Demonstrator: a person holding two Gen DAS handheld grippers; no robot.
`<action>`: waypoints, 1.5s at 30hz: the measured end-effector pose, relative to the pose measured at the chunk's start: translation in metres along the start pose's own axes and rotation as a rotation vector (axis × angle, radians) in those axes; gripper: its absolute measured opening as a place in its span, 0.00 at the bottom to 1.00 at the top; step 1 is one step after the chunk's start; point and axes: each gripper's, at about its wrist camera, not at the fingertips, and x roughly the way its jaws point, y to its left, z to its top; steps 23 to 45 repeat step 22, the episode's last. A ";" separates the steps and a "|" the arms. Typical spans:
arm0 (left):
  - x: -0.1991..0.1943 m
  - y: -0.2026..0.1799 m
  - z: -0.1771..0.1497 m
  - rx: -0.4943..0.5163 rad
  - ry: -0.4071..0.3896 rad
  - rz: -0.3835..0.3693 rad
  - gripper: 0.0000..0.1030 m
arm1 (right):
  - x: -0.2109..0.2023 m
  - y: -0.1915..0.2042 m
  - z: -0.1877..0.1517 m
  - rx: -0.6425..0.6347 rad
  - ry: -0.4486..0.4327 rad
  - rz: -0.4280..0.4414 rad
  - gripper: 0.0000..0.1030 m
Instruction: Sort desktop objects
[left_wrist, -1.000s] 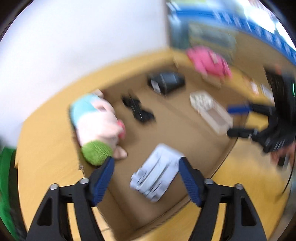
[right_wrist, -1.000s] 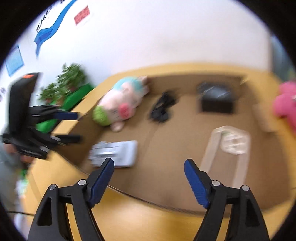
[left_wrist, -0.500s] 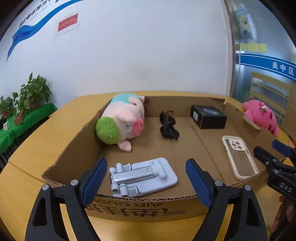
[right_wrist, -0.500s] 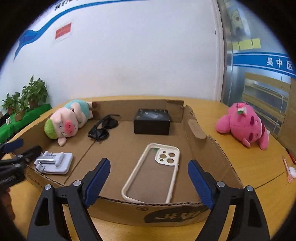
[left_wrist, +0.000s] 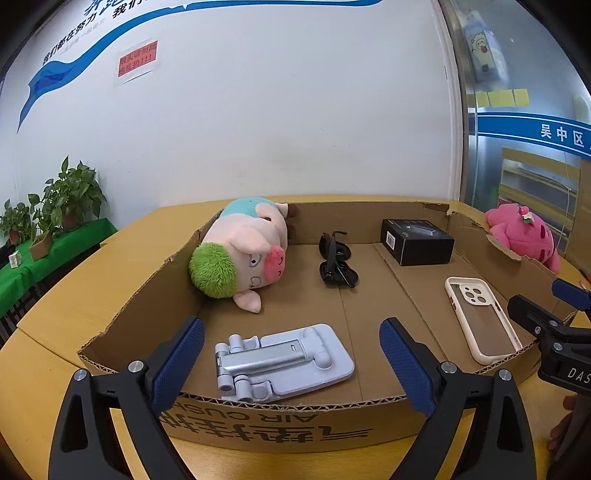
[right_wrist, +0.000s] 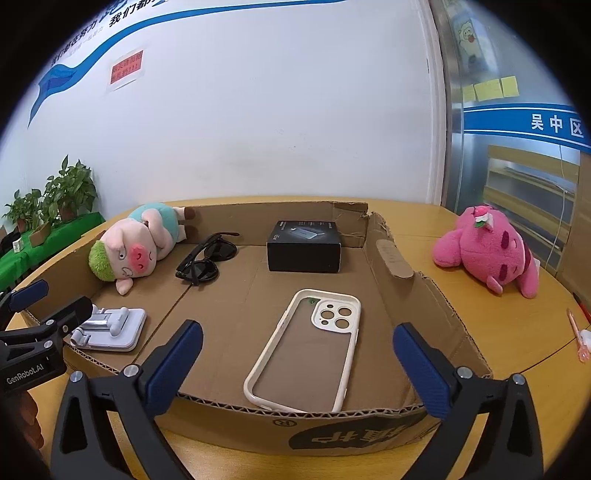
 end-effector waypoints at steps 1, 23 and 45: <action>0.000 0.000 0.000 0.001 0.000 0.002 0.95 | 0.000 0.000 0.000 0.000 0.001 0.001 0.99; 0.000 -0.002 0.000 0.000 0.000 0.003 0.95 | 0.001 0.000 0.000 -0.001 0.001 0.001 0.99; 0.000 -0.002 0.000 0.000 0.000 0.003 0.95 | 0.001 0.000 0.000 -0.001 0.001 0.001 0.99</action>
